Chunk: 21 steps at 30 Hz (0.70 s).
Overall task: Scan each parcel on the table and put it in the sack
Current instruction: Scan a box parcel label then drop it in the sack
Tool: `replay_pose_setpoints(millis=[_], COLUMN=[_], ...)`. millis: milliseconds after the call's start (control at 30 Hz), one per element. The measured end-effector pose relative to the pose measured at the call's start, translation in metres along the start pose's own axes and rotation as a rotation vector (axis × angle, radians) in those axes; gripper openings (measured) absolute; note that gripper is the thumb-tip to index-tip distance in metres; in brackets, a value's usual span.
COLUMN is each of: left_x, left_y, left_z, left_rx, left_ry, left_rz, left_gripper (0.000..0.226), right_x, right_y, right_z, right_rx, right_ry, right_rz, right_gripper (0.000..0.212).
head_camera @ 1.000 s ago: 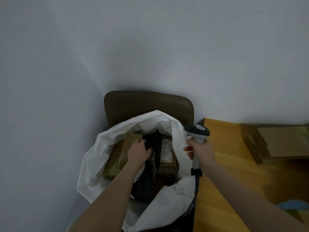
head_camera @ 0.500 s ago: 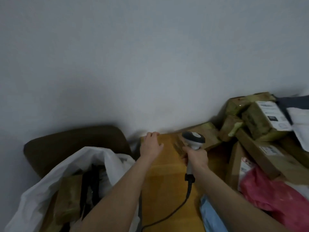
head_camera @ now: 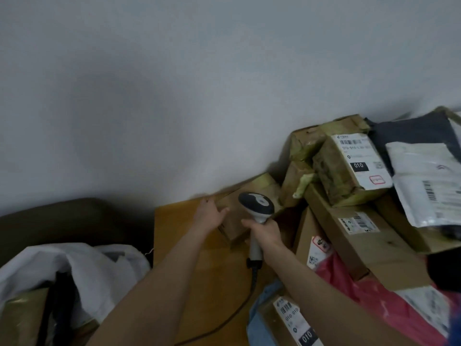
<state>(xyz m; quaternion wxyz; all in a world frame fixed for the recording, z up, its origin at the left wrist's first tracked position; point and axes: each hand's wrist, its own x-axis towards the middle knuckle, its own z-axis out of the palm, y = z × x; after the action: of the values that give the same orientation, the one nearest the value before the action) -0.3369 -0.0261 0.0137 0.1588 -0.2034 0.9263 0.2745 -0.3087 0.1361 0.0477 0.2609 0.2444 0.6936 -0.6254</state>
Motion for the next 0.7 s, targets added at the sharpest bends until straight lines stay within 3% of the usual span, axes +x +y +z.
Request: replay_pose_setpoints(millis=[133, 267, 400, 500, 600, 700], left_x=[-0.011, -0.038, -0.058, -0.066, -0.081, -0.099], left_y=[-0.014, -0.039, -0.051, -0.051, -0.046, -0.043], left_z=[-0.005, -0.013, -0.027, -0.041, -0.053, -0.040], left_rx=[-0.176, -0.777, -1.040, -0.783, -0.265, 0.074], left_ry=[0.019, -0.101, 0.046, 0.250, 0.446, 0.389], left_rz=[-0.108, -0.343, -0.240, 0.000, 0.241, 0.423], left_gripper=[0.049, 0.033, 0.033, 0.055, 0.064, 0.069], right_x=[0.001, -0.008, -0.023, -0.036, -0.048, -0.060], right_y=[0.007, 0.011, 0.010, 0.003, 0.000, 0.004], right_z=[0.004, 0.008, 0.016, 0.017, 0.013, 0.010], right_rx=[0.091, 0.133, 0.168, 0.185, 0.250, 0.363], right_ry=[-0.043, -0.083, -0.119, -0.069, -0.004, -0.009], right_rz=[0.043, 0.045, 0.021, -0.012, -0.042, -0.036], right_gripper=[0.038, 0.032, 0.021, 0.026, 0.039, 0.034])
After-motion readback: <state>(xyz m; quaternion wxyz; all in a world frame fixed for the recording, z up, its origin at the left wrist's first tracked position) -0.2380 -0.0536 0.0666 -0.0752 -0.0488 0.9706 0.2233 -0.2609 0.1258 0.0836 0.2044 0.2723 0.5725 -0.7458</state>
